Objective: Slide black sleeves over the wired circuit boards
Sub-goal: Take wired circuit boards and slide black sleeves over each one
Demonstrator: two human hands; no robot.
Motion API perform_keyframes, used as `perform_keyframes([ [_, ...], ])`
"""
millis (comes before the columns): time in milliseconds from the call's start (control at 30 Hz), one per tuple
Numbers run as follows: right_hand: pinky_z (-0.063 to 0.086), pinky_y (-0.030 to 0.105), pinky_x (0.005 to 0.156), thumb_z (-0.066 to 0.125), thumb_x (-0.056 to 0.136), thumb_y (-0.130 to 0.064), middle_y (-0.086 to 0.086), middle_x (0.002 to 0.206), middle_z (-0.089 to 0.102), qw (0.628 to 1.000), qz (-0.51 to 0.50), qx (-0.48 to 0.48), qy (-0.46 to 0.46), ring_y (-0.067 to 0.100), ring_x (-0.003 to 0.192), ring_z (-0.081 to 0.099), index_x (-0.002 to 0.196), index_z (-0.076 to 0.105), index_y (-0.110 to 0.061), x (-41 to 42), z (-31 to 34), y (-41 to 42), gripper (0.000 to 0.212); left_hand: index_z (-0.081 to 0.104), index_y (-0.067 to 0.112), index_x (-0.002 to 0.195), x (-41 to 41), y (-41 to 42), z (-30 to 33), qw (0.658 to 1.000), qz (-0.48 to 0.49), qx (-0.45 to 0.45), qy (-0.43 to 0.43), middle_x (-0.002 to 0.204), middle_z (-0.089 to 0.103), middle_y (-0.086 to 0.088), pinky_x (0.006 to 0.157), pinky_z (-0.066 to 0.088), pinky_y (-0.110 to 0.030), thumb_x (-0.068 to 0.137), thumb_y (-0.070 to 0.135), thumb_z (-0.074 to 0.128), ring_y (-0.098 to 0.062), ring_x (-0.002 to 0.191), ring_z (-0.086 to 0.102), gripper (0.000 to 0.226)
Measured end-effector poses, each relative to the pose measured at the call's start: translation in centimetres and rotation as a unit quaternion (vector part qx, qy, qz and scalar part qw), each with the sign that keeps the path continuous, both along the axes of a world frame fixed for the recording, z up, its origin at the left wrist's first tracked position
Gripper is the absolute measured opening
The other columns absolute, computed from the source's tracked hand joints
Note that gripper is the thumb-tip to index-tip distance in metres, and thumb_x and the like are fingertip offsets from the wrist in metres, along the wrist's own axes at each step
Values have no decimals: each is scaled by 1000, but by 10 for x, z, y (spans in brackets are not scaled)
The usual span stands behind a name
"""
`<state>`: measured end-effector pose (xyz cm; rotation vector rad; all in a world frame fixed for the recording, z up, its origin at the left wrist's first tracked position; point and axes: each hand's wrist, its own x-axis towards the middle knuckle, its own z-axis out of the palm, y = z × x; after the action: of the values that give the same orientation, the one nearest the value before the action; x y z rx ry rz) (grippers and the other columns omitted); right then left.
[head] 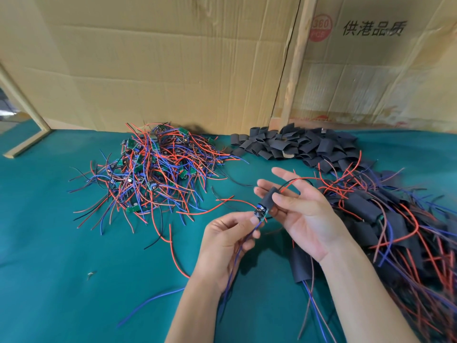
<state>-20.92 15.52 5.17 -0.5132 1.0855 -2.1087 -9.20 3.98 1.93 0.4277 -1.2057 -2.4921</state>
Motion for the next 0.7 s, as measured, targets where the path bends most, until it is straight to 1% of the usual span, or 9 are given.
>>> perform_keyframes([
  [167,59,27,82,64,82,5,21,123,71,1000,2,14,16,31,119,68,140,49,-7,-1,2,2,61,78,7,77,0,0,1,1000,-6,-8,1,73,68,-10,43,37,-15,68,8,78,-11,55,56,9],
  [233,59,27,83,66,83,6,21,125,70,999,21,22,28,31,121,67,139,49,-7,0,2,3,60,78,6,79,-1,0,0,1000,-11,-13,-1,73,68,-11,43,37,-15,70,2,82,-11,55,56,10],
  [300,58,32,89,70,82,5,22,126,69,998,41,23,38,33,123,65,139,50,-8,1,2,4,62,78,6,79,-1,-1,-1,1000,-12,-16,-2,73,67,-10,43,37,-15,73,2,78,-11,55,56,7],
  [367,57,37,95,69,81,6,23,126,69,998,52,21,39,35,123,65,139,50,-7,1,3,4,62,77,6,79,-1,0,-1,1000,-10,-18,3,73,67,-10,43,37,-15,73,4,79,-11,56,55,6],
  [400,57,38,95,67,81,6,24,126,69,997,57,24,40,36,123,65,140,50,-7,1,3,5,62,76,6,79,-1,0,-1,1000,-5,-16,4,73,66,-10,44,38,-15,72,5,80,-11,55,55,9],
  [533,59,31,83,66,81,7,24,125,69,994,80,49,48,37,118,68,139,51,-8,6,3,2,62,69,7,93,-3,-1,-4,999,32,-19,6,74,65,-12,48,44,-17,75,9,74,-12,55,56,19],
  [633,58,30,80,65,84,9,23,127,69,991,90,73,59,36,114,70,138,51,-6,9,4,1,58,68,11,90,-4,2,-6,996,62,-61,0,69,64,-10,48,44,-19,76,13,74,-13,52,54,15],
  [700,59,34,79,63,86,11,22,125,70,991,81,87,61,33,106,72,135,53,-4,10,9,1,52,63,9,92,-6,5,-6,992,82,-97,-8,66,64,-9,46,40,-20,78,16,73,-15,50,50,19],
])
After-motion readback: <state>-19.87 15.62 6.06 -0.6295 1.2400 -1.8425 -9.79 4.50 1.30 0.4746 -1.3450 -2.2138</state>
